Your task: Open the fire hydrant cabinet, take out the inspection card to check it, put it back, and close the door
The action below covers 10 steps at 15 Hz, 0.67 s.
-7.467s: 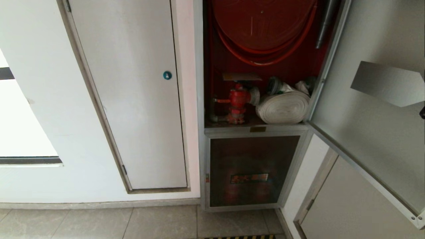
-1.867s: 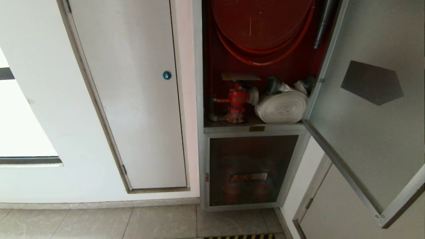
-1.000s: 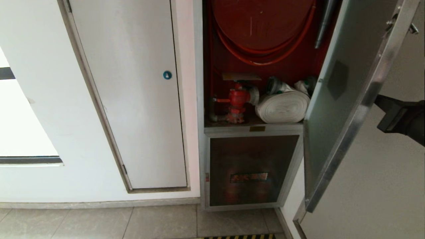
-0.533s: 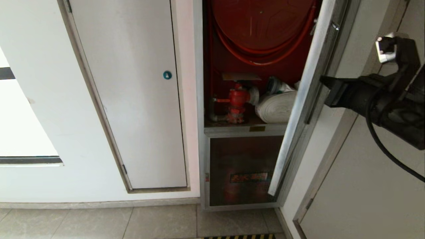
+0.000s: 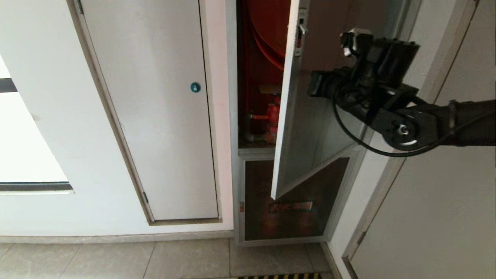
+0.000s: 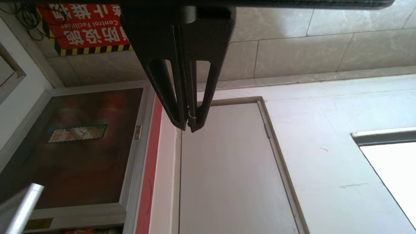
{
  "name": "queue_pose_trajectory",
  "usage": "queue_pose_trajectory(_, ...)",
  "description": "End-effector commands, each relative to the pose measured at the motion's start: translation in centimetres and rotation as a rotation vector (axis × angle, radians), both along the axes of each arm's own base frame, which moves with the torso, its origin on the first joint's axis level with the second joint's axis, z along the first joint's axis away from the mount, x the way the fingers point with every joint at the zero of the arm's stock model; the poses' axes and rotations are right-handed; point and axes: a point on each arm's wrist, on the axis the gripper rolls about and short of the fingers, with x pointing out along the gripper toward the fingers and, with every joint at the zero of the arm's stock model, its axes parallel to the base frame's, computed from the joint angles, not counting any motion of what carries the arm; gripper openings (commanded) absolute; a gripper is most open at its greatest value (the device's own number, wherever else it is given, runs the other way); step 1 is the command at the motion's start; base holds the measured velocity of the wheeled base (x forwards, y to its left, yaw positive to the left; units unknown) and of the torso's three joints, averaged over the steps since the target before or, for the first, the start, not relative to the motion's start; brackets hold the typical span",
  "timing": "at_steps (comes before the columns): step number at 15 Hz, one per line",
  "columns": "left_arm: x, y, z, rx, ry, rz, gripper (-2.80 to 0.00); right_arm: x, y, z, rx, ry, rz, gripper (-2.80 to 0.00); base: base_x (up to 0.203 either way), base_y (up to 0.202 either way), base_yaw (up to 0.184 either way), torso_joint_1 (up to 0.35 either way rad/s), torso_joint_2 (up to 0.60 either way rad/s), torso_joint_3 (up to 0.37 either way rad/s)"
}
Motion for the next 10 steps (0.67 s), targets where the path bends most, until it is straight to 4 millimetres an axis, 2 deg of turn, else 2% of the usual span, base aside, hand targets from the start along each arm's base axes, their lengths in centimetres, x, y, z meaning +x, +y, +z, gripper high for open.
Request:
queue_pose_trajectory(1,0.0,0.0,0.0,0.000,0.001,0.001,-2.80,3.4,3.1,-3.8,-0.022,0.073,0.022,-2.80,0.000,0.000,0.000,0.000,0.00,0.000)
queue_pose_trajectory(3,0.0,0.0,0.0,0.000,0.001,0.001,-2.80,4.0,4.3,-4.0,-0.021,0.093,0.006,-2.80,0.000,0.000,0.000,0.000,0.00,0.000)
queue_pose_trajectory(5,0.0,0.0,0.0,0.000,0.001,0.000,-2.80,2.9,3.9,-2.6,-0.010,0.078,-0.008,-2.80,0.000,0.000,0.000,0.000,0.00,0.000)
queue_pose_trajectory(7,0.0,0.0,0.0,0.003,0.000,0.000,-2.80,1.3,3.1,-2.0,-0.011,0.090,-0.016,-2.80,0.000,0.000,0.000,0.000,0.00,0.000)
queue_pose_trajectory(10,0.0,0.0,0.0,0.002,0.000,-0.001,-2.80,-2.7,1.6,-1.3,0.002,0.119,-0.007,-2.80,0.000,0.000,0.000,0.000,0.00,0.000)
